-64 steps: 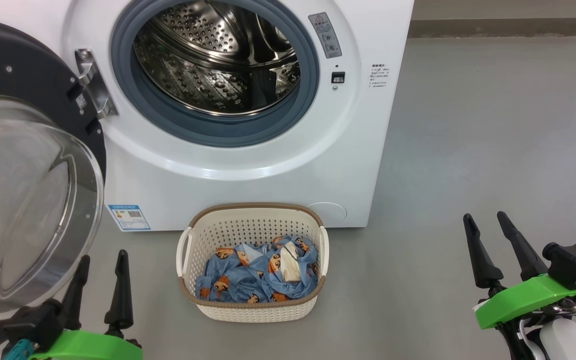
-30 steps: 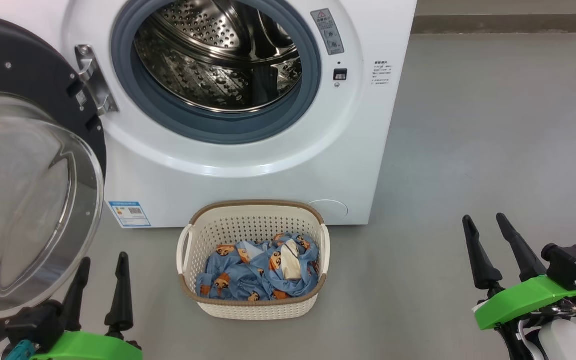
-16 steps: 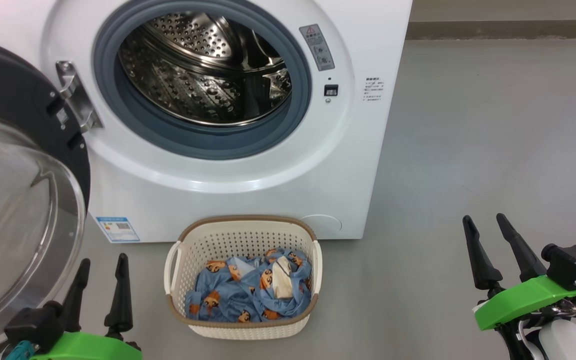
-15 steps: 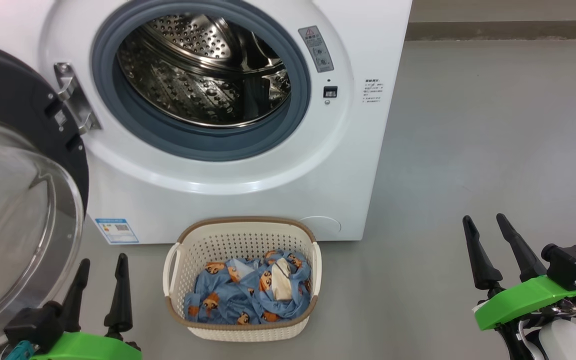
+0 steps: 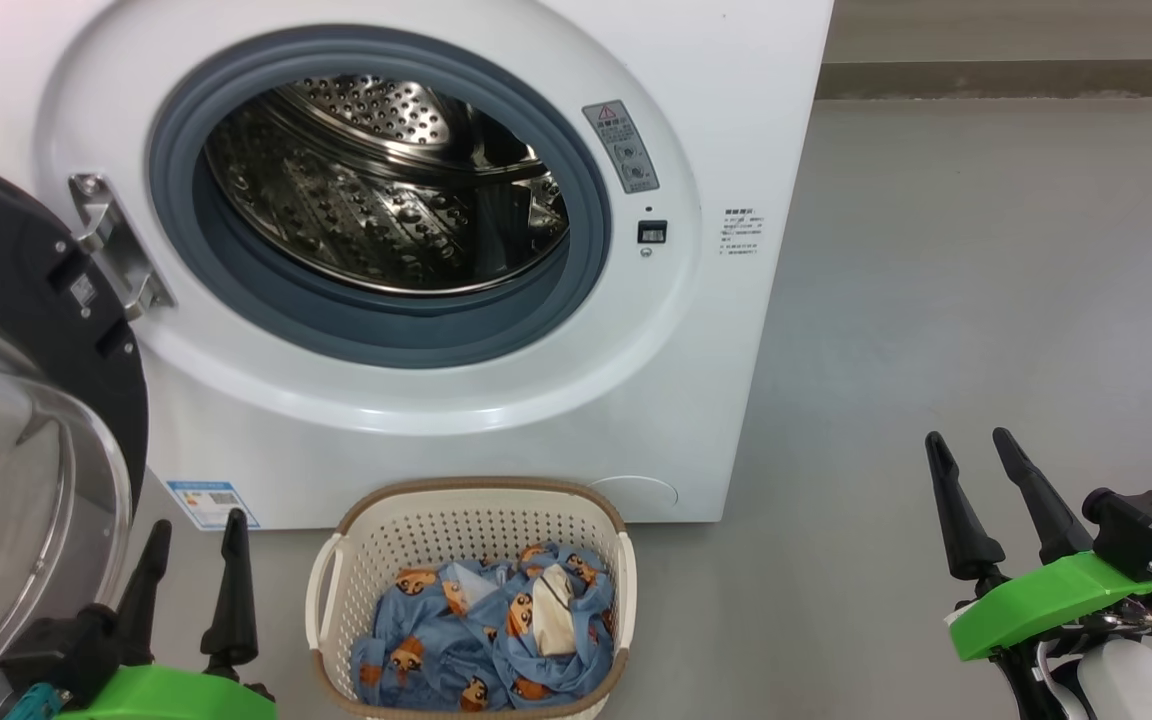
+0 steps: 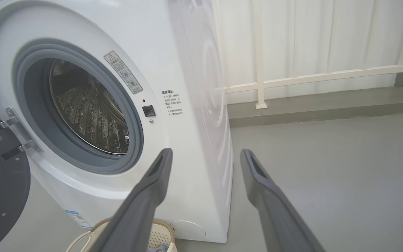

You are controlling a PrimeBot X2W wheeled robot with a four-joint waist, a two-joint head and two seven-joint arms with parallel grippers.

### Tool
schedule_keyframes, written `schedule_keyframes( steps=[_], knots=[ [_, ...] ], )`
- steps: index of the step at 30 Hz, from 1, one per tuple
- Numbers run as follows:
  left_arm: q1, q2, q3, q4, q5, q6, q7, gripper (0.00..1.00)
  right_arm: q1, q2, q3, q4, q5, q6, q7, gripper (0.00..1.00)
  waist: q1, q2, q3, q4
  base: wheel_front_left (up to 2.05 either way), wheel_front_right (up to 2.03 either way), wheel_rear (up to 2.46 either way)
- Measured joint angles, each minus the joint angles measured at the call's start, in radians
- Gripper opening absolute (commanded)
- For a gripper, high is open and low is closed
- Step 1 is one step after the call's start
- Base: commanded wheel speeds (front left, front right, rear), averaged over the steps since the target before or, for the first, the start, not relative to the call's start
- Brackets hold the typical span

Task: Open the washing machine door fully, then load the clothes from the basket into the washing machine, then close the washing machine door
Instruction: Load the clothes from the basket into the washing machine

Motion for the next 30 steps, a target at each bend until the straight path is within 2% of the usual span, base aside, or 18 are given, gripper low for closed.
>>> schedule_keyframes(
  steps=[10,30],
  knots=[
    [0.000,-0.001,0.006,0.009,0.006,0.000,0.000,1.00,0.000,0.002,0.000,0.000,0.000,0.000,0.000,1.00,0.0000,0.0000,-0.001,0.003,0.53,-0.52,0.00],
    [0.000,-0.004,0.006,0.015,0.007,0.000,0.000,1.00,0.000,0.002,0.000,0.004,0.000,0.000,0.000,1.00,0.0000,0.0000,0.003,0.004,0.00,0.00,0.00]
  ],
)
